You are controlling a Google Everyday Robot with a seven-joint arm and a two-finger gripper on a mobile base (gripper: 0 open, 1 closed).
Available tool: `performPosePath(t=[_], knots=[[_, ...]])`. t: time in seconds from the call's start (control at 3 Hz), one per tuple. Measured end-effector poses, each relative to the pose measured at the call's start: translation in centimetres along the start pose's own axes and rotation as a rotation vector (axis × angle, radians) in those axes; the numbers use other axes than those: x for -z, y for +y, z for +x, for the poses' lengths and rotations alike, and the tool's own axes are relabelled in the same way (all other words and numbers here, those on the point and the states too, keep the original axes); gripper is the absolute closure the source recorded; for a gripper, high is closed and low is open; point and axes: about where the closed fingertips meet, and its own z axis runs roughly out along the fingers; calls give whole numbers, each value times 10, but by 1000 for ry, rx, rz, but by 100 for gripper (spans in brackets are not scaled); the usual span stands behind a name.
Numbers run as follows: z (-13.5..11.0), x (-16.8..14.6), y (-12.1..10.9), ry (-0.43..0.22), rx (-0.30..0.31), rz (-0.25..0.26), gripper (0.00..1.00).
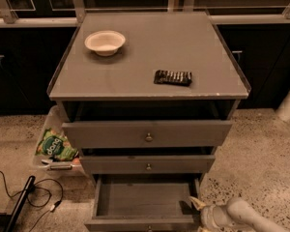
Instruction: Open bottom drawer
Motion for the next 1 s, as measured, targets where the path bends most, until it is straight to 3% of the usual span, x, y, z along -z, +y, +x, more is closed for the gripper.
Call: performPosePath(t=[0.33, 0.67, 1.0], knots=[[0, 66, 2, 23, 37, 105, 0], [9, 124, 7, 49, 36, 183, 0], [15, 141, 11, 58, 29, 207, 0]])
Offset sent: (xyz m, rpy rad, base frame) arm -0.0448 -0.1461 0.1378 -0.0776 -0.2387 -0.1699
